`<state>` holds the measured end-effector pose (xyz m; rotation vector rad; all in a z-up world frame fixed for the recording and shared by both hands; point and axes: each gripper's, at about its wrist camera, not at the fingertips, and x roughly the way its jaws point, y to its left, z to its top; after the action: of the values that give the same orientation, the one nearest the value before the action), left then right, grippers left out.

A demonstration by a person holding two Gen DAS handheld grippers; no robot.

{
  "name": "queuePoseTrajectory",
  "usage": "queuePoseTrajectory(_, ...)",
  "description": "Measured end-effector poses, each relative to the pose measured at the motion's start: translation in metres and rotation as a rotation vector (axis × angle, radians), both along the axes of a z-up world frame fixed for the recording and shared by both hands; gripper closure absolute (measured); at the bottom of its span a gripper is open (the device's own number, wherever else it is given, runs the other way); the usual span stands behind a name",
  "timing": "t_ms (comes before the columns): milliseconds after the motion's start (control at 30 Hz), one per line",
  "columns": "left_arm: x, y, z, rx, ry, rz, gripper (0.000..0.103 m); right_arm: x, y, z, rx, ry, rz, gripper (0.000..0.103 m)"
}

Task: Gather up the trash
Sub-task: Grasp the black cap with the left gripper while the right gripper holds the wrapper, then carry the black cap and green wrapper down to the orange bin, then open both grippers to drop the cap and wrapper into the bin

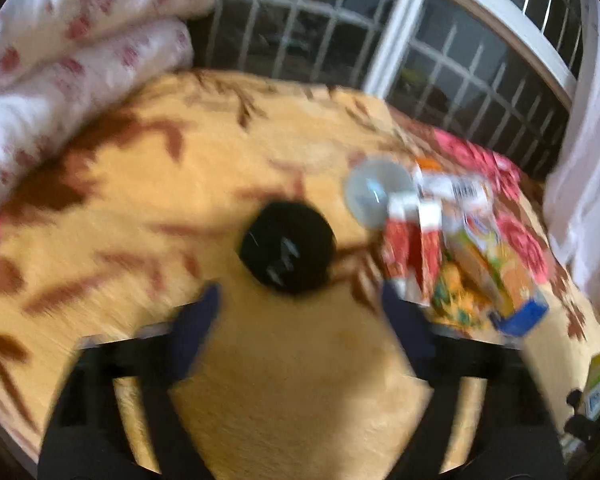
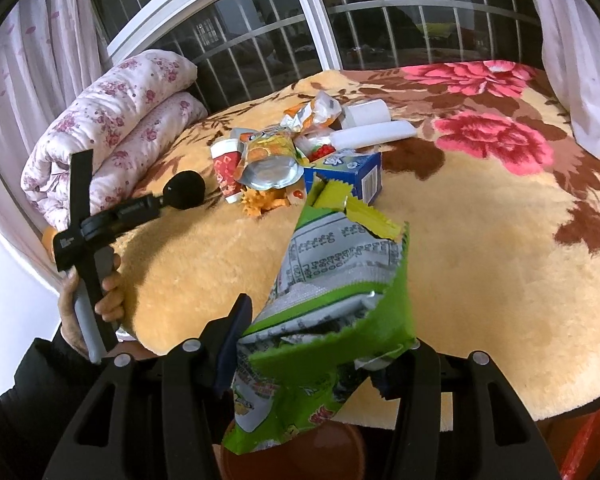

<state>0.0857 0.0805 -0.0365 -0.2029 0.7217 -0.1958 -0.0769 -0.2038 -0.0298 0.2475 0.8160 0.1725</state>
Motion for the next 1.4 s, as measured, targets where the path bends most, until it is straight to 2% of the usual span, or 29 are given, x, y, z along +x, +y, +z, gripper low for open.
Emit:
queuePoseTrajectory(133, 0.019, -0.006, 0.011, 0.082, -0.005, 0.012, 0.011, 0.0, 0.0, 0.0, -0.001, 0.0, 0.0, 0.052)
queuePoseTrajectory(233, 0.054, -0.024, 0.001, 0.202, 0.069, 0.009, 0.012, 0.004, 0.003, 0.0, -0.003, 0.001, 0.0, 0.052)
queuePoseTrajectory(267, 0.065, -0.028, -0.007, 0.239, 0.106, 0.012, 0.021, 0.005, 0.004, 0.001, -0.003, 0.0, -0.001, 0.052)
queuePoseTrajectory(300, 0.079, -0.033, -0.02, 0.258, 0.167, -0.001, 0.055, 0.005, 0.004, 0.001, -0.004, 0.0, -0.003, 0.052)
queuePoseTrajectory(333, 0.089, -0.033, -0.03, 0.233, 0.224, -0.011, 0.055, 0.006, 0.005, 0.002, -0.006, -0.002, -0.006, 0.052)
queuePoseTrajectory(367, 0.088, -0.03, -0.03, 0.223, 0.212, 0.001, 0.056, 0.006, 0.006, 0.004, -0.01, -0.005, -0.007, 0.052)
queuePoseTrajectory(467, 0.063, -0.026, -0.016, 0.212, 0.149, 0.02, 0.057, 0.0, 0.009, 0.013, -0.019, -0.028, -0.002, 0.053)
queuePoseTrajectory(633, -0.033, -0.034, 0.002, 0.169, 0.116, -0.049, 0.057, -0.02, 0.021, 0.024, -0.039, -0.047, 0.061, 0.054)
queuePoseTrajectory(733, -0.113, -0.053, 0.002, 0.238, 0.078, -0.133, 0.057, -0.042, 0.026, 0.021, -0.058, -0.038, 0.126, 0.054)
queuePoseTrajectory(833, -0.168, -0.068, -0.012, 0.302, 0.075, -0.213, 0.057, -0.065, 0.03, 0.012, -0.076, -0.012, 0.171, 0.054)
queuePoseTrajectory(933, -0.205, -0.078, -0.035, 0.323, 0.103, -0.301, 0.057, -0.085, 0.037, -0.005, -0.066, 0.048, 0.22, 0.054)
queuePoseTrajectory(1067, -0.221, -0.089, -0.074, 0.346, 0.189, -0.375, 0.057, -0.099, 0.05, -0.034, -0.068, 0.127, 0.268, 0.054)
queuePoseTrajectory(1200, -0.219, -0.1, -0.122, 0.37, 0.316, -0.426, 0.057, -0.093, 0.058, -0.083, -0.089, 0.257, 0.29, 0.054)
queuePoseTrajectory(1400, -0.211, -0.106, -0.17, 0.453, 0.427, -0.43, 0.057, -0.084, 0.056, -0.147, -0.117, 0.407, 0.284, 0.054)
